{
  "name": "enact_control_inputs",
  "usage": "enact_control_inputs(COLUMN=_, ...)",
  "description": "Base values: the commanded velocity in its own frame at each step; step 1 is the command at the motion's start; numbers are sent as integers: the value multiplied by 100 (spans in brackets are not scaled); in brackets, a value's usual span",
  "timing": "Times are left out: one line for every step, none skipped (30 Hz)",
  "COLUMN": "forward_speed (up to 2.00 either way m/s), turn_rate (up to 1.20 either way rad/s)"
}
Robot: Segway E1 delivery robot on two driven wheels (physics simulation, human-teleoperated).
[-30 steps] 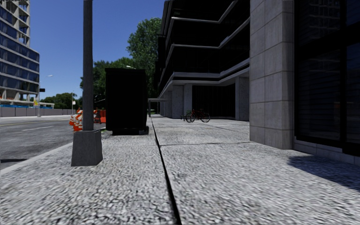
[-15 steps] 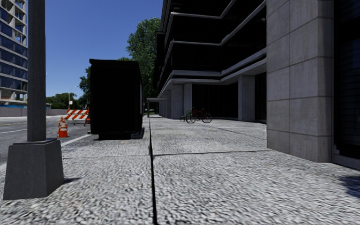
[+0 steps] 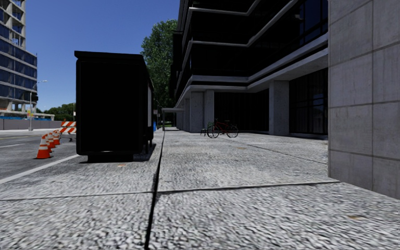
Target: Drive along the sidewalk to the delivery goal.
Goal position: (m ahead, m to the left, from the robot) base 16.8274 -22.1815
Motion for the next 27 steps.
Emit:
enact_control_inputs(forward_speed=200, turn_rate=-6)
enact_control_inputs(forward_speed=200, turn_rate=-6)
enact_control_inputs(forward_speed=200, turn_rate=-14)
enact_control_inputs(forward_speed=200, turn_rate=-22)
enact_control_inputs(forward_speed=200, turn_rate=-30)
enact_control_inputs(forward_speed=200, turn_rate=-30)
enact_control_inputs(forward_speed=200, turn_rate=-30)
enact_control_inputs(forward_speed=200, turn_rate=-30)
enact_control_inputs(forward_speed=200, turn_rate=-30)
enact_control_inputs(forward_speed=200, turn_rate=-30)
enact_control_inputs(forward_speed=200, turn_rate=-30)
enact_control_inputs(forward_speed=200, turn_rate=-30)
enact_control_inputs(forward_speed=200, turn_rate=-30)
enact_control_inputs(forward_speed=200, turn_rate=-30)
enact_control_inputs(forward_speed=200, turn_rate=-30)
enact_control_inputs(forward_speed=200, turn_rate=-30)
enact_control_inputs(forward_speed=200, turn_rate=-31)
enact_control_inputs(forward_speed=200, turn_rate=-32)
enact_control_inputs(forward_speed=200, turn_rate=-32)
enact_control_inputs(forward_speed=200, turn_rate=-34)
enact_control_inputs(forward_speed=200, turn_rate=-41)
enact_control_inputs(forward_speed=200, turn_rate=-46)
enact_control_inputs(forward_speed=200, turn_rate=-46)
enact_control_inputs(forward_speed=200, turn_rate=-47)
enact_control_inputs(forward_speed=200, turn_rate=-48)
enact_control_inputs(forward_speed=200, turn_rate=-48)
enact_control_inputs(forward_speed=200, turn_rate=-48)
